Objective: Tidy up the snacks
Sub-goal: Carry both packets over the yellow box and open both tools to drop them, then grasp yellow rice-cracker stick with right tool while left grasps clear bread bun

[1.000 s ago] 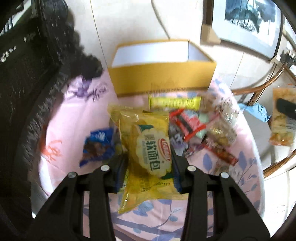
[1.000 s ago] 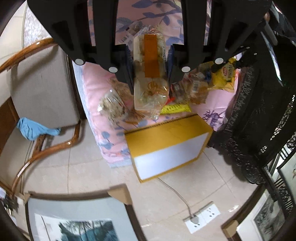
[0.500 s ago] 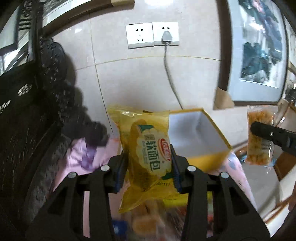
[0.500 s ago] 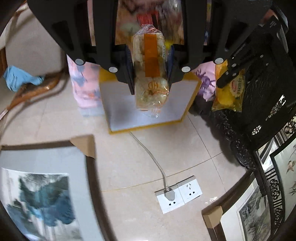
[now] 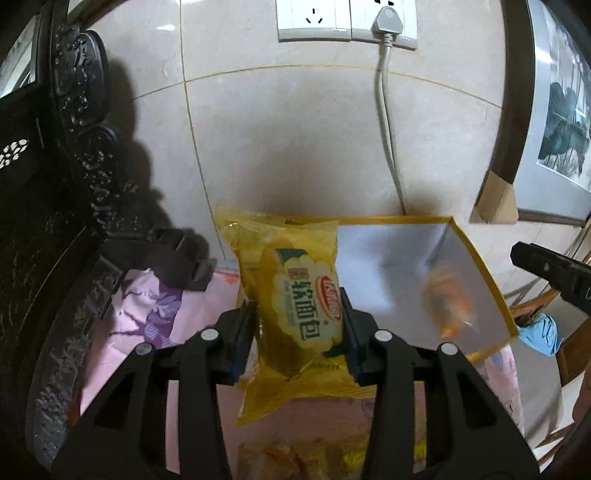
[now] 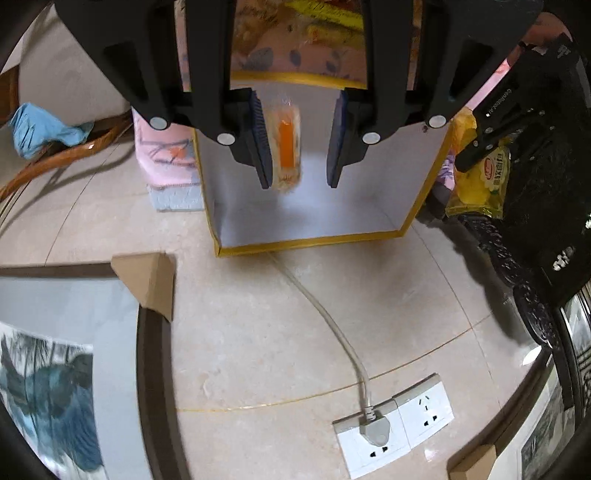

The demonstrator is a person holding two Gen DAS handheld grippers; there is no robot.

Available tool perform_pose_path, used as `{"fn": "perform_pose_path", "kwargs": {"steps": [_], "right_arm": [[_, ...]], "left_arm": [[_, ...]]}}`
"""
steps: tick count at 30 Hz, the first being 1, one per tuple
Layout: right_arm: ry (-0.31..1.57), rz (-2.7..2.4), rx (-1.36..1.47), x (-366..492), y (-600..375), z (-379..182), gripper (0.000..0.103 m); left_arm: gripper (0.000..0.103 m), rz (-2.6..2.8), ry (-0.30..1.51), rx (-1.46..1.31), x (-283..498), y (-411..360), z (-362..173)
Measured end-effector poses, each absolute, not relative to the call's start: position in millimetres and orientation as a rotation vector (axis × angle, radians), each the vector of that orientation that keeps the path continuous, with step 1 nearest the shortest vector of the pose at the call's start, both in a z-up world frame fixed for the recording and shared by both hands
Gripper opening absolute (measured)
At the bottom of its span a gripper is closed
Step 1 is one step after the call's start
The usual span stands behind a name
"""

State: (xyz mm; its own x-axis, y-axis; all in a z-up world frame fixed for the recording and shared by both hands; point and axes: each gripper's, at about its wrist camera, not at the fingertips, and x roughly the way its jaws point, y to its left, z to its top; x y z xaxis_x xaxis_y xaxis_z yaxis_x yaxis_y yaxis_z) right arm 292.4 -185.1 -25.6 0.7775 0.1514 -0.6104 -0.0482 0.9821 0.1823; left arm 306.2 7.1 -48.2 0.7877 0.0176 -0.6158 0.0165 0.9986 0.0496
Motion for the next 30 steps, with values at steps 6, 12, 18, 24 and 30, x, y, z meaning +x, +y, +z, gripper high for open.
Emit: {"fn": "perform_pose_path", "kwargs": {"steps": [6,12,18,24,30], "right_arm": [[0.64,0.139,0.058,253.8,-180.4,-24.0,0.102],[0.73,0.383,-0.212,213.3,-147.0,-71.8,0.102],[0.791,0.598,-0.489,214.4,-87.9,-146.9,0.102],[0.892,0.647,-0.559,235.7,-71.1,-190.3,0.099],[0.962,0.507,-0.412,227.3,-86.6,-185.8,0.02]], "left_arm": [[0.101,0.066,0.583,0.135,282.4,8.3,-49.9],[0.101,0.104,0.661,0.176,239.1,38.6,-65.1],[0.101,0.051,0.752,0.252,174.6,64.9,-96.0],[0.101,-0.089,0.843,0.35,131.3,58.4,-138.8],[0.101,-0.154,0.848,0.354,137.0,34.8,-156.3]]}}
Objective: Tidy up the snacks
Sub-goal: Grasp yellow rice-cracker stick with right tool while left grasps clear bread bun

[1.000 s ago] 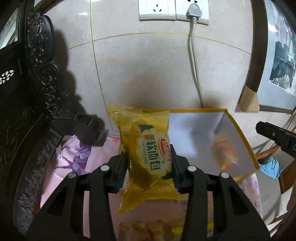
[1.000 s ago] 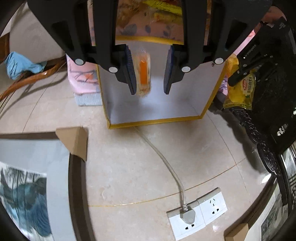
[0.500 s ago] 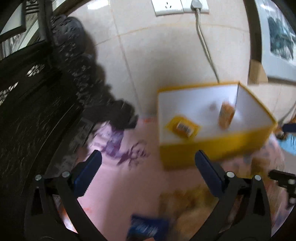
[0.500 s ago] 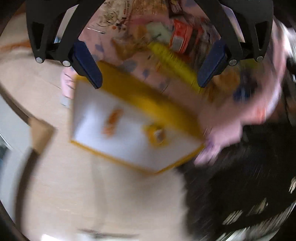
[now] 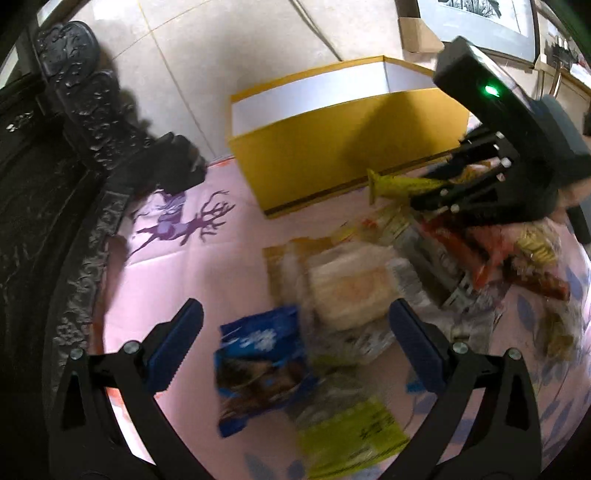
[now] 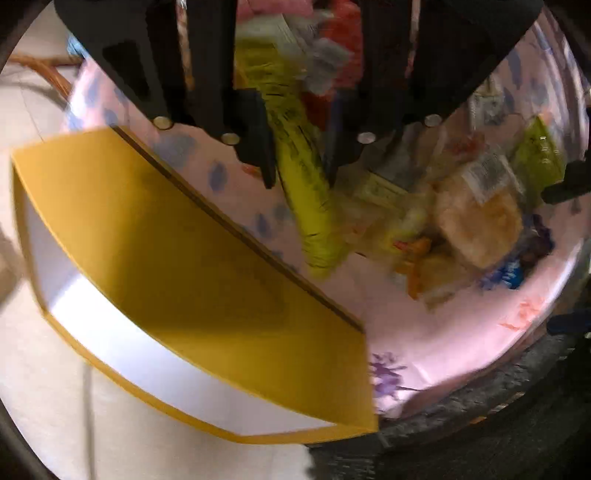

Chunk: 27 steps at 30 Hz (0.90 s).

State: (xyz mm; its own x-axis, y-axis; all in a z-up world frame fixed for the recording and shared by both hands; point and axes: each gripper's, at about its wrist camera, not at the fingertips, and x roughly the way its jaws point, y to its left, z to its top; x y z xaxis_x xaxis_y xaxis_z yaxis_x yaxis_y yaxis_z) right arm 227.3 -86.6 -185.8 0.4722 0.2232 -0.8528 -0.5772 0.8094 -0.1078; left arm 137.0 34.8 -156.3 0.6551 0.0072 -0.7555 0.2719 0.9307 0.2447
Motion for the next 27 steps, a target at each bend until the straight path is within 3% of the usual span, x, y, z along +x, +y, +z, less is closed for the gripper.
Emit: {"fn": "perform_pose_path", "kwargs": {"steps": [9,13,17,18,27], "right_arm": [[0.973,0.422,-0.143,198.6,-136.1,-146.0,0.02],[0.947,0.395,-0.099,186.3,-153.1,-130.3,0.02],[0.953,0.382,-0.119,176.3,-157.0,-131.8,0.02],[0.962,0.379,-0.125,172.0,-159.0,-132.1,0.02],[0.92,0.365,-0.092,141.7,-162.8,-110.1,0.02]], "left_arm": [[0.101,-0.225,0.928,0.349,159.0,1.4,-179.3],[0.101,-0.136,1.062,0.34,172.9,-3.3,-209.2],[0.079,-0.118,1.063,0.326,165.7,-7.2,-209.2],[0.068,-0.11,1.064,0.311,165.5,-5.9,-207.6],[0.066,-0.055,0.994,0.204,154.9,14.9,-170.1]]}}
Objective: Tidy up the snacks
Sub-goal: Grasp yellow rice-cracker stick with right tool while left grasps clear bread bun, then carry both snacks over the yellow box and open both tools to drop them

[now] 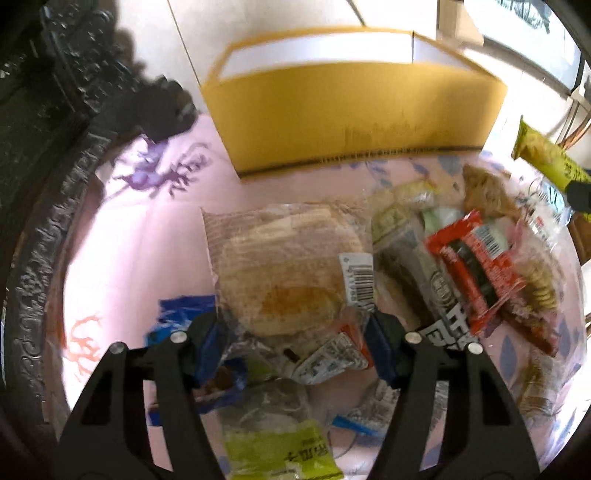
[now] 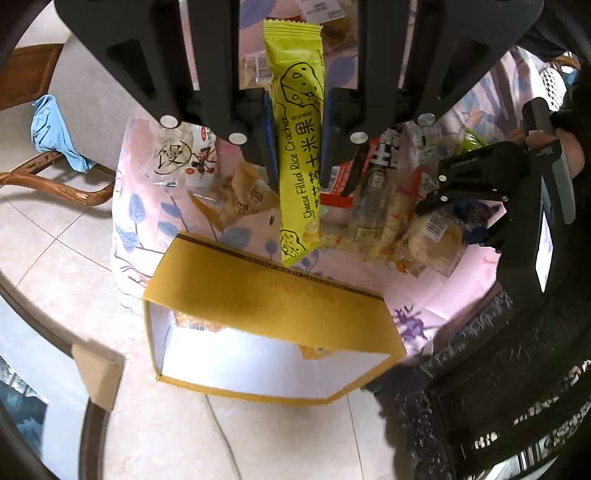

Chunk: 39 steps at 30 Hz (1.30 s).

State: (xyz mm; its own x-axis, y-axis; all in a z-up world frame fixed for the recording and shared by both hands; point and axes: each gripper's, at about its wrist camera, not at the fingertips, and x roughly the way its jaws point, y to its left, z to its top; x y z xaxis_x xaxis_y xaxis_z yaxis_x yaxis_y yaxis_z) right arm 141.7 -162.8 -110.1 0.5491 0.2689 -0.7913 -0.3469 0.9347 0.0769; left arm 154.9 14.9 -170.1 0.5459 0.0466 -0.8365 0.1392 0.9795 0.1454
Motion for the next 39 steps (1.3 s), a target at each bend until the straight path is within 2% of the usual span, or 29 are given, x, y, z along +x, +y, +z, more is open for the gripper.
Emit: {"fn": "perform_pose_path", "kwargs": {"steps": [11,18,21,29,39], "right_arm": [[0.665,0.271,0.173,119.7,-175.5,-55.8,0.02],[0.57,0.246,0.182,160.6,-175.2,-15.9,0.02],[0.537,0.226,0.185,188.4,-177.8,-6.3,0.02],[0.551,0.167,0.211,259.2,-186.7,-12.2,0.02],[0.594,0.143,0.225,292.8,-194.5,-29.3,0.02]], "left_arm": [[0.067,0.033,0.836,0.134,135.1,13.9,-71.5],[0.067,0.008,0.705,0.118,177.8,1.3,-25.3],[0.067,-0.013,0.657,0.112,209.4,-3.6,-18.4],[0.067,-0.004,0.663,0.164,290.0,-18.0,-28.3],[0.066,-0.019,0.667,0.207,330.8,-30.2,-42.8]]}}
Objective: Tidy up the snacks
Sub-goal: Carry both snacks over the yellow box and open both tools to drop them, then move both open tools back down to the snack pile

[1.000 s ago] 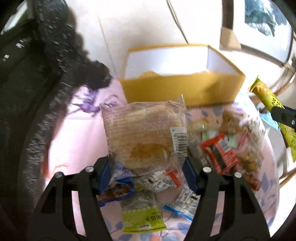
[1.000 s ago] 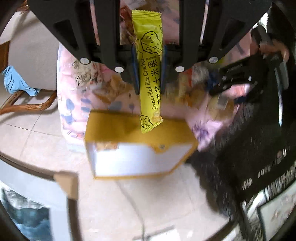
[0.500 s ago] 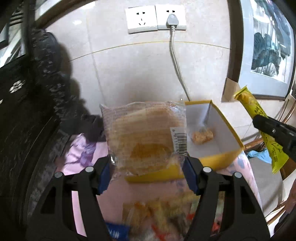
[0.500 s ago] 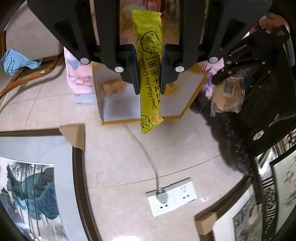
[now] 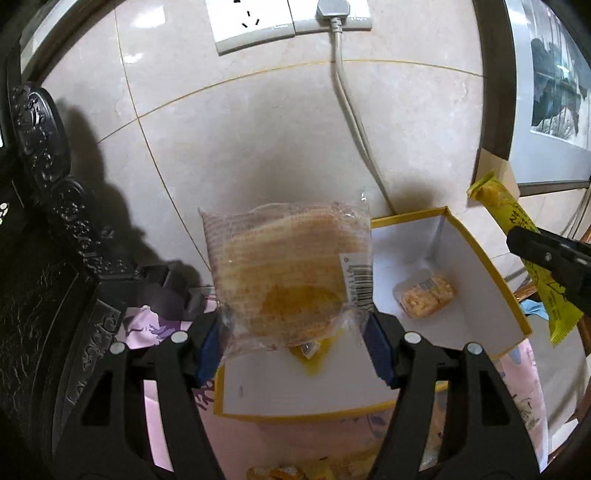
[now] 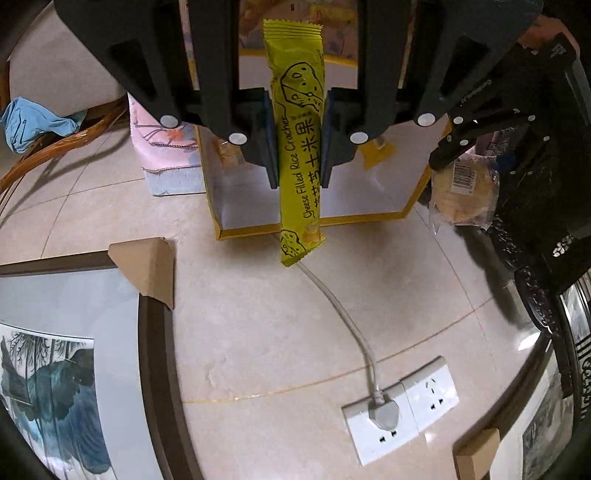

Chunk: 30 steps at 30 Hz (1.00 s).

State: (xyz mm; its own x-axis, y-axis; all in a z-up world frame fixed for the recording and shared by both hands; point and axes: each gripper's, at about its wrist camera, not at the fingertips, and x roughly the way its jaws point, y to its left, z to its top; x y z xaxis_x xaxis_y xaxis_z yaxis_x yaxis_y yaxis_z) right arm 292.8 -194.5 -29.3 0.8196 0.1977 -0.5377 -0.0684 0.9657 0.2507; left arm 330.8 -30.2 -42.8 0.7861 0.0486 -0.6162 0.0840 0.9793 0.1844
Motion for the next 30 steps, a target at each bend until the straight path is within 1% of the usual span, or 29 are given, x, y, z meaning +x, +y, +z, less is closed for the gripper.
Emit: {"fn": "perform_pose_path", "kwargs": {"steps": [1,2,3,4,5,7,10,14,15,17,20,23,25,30], "right_arm": [[0.593,0.143,0.227,294.1,-193.9,-30.6,0.02],[0.591,0.144,0.227,296.1,-194.0,-32.5,0.022],[0.592,0.159,0.236,299.2,-194.6,-35.9,0.038],[0.607,0.157,0.249,301.6,-196.1,-38.8,0.091],[0.617,0.133,0.264,299.8,-197.6,-41.5,0.102],[0.615,0.098,0.241,286.9,-200.5,-48.0,0.102],[0.645,0.035,0.189,256.4,-201.4,-61.9,0.102],[0.787,-0.027,0.177,222.3,-199.1,-106.9,0.102],[0.845,-0.032,0.202,217.6,-197.2,-126.7,0.102],[0.928,-0.058,0.241,214.3,-191.3,-157.6,0.102],[0.948,-0.123,0.204,214.8,-177.9,-181.3,0.102],[0.96,-0.123,0.236,223.0,-173.1,-192.4,0.102],[1.005,-0.13,0.246,233.9,-171.8,-204.2,0.102],[1.037,-0.143,0.15,245.0,-162.6,-215.3,0.102]], "left_arm": [[0.066,-0.025,0.666,0.207,331.0,-31.6,-44.2],[0.068,-0.045,0.665,0.201,333.9,-33.0,-45.8],[0.083,-0.079,0.655,0.19,335.1,-34.3,-47.3],[0.097,-0.08,0.635,0.185,332.7,-35.4,-48.5],[0.101,-0.035,0.602,0.183,329.0,-34.2,-50.0],[0.101,0.013,0.59,0.193,322.3,-31.6,-55.5],[0.101,0.018,0.645,0.202,307.7,-18.9,-67.0],[0.101,0.049,0.703,0.165,269.1,3.4,-88.2],[0.101,0.059,0.724,0.153,260.0,7.7,-93.7],[0.101,0.063,0.778,0.125,239.3,19.2,-107.4],[0.101,0.081,0.848,0.127,218.4,29.5,-124.7],[0.101,0.094,0.882,0.148,202.5,33.4,-134.4],[0.101,0.095,0.884,0.158,192.2,34.8,-135.9],[0.101,0.099,0.934,0.152,181.3,34.2,-144.3]]}}
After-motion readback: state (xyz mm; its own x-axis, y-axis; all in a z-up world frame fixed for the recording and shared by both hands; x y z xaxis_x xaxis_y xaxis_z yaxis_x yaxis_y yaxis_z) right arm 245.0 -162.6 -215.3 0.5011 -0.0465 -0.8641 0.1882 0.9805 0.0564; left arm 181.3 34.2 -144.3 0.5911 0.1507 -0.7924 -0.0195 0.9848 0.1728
